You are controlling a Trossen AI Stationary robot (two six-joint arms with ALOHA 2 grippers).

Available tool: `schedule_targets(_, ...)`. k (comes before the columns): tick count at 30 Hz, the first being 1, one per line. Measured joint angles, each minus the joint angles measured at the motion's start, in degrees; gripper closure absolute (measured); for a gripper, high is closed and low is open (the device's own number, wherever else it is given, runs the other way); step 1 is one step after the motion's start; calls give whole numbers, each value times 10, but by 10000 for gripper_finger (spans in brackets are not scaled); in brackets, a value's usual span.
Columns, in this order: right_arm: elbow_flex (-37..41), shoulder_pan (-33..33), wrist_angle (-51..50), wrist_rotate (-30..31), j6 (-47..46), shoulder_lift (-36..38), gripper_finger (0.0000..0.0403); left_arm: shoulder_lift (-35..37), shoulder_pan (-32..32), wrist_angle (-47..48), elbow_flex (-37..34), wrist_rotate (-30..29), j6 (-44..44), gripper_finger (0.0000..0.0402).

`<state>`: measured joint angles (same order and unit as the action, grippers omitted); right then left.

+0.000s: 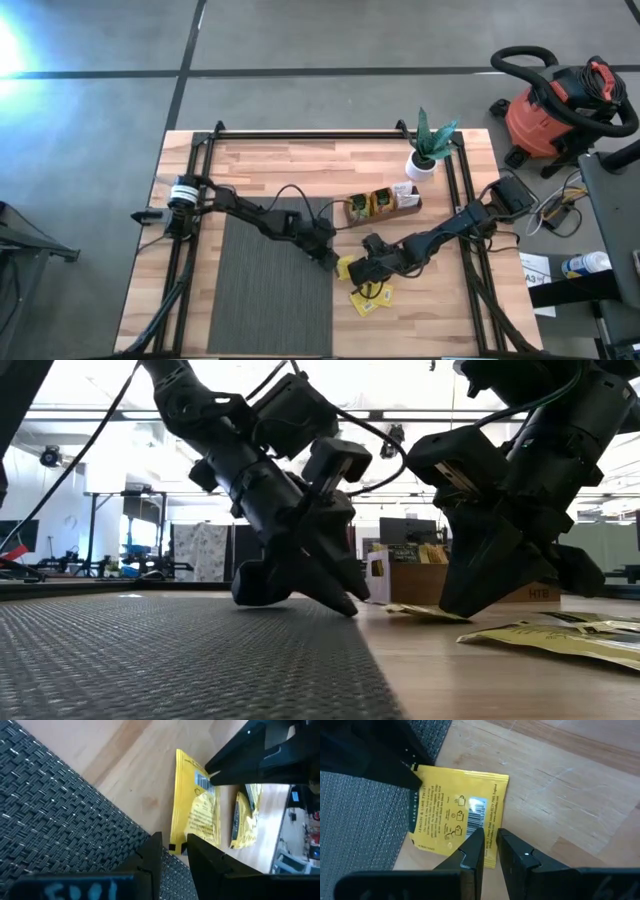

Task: Pick & Place Tea
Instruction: Put the yellow tea bag into the middle section of the wooden organizer

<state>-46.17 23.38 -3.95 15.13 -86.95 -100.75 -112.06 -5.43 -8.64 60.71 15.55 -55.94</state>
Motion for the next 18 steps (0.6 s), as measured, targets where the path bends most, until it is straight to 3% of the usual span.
schedule_targets(5, 0, 1, 0, -1, -5, 0, 349, -1, 4, 1, 8, -11, -1, 312)
schedule_targets(18, 0, 1, 0, -1, -5, 0, 349, -1, -6, -28, 16, 50, 4, 312)
